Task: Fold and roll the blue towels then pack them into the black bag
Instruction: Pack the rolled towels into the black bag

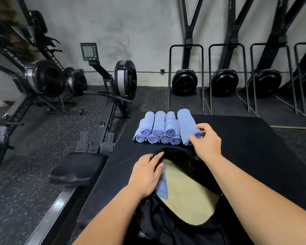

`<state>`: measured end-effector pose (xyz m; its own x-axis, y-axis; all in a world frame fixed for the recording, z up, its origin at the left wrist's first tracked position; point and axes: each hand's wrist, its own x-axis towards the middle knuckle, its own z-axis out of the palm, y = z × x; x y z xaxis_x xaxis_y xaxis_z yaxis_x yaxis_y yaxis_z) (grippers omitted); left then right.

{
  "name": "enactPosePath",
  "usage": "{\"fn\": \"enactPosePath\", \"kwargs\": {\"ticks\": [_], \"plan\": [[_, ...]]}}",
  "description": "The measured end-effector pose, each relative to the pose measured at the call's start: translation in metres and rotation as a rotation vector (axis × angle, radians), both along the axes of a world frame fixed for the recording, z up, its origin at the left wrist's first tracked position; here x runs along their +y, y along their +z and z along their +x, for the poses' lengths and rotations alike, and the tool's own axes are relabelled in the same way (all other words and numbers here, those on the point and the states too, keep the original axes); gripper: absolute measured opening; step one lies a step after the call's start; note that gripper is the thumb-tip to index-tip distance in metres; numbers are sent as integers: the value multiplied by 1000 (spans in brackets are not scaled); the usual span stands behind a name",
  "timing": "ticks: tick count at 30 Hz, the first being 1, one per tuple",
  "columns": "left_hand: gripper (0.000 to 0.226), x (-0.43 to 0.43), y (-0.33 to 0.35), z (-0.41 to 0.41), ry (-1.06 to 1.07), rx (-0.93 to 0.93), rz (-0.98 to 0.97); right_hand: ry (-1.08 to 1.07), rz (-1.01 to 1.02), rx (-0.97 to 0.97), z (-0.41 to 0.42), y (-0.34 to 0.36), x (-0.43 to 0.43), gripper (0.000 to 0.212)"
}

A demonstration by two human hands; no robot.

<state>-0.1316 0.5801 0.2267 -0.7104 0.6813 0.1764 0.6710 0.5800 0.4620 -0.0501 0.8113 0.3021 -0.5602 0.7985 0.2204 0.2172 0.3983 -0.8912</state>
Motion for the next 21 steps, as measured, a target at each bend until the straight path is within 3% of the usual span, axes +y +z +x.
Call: {"fn": "enactPosePath", "kwargs": {"ticks": [5,13,21], "plan": [[61,-7,11,23,-11,23,-19,42,44,24,44,4,-25,32],[81,-37,19,66,-5,-20,-123,124,19,35,114,-7,-72,32],[91,-50,18,86,42,-10,-152,254,-5,-74,172,-34,-96,30]]}}
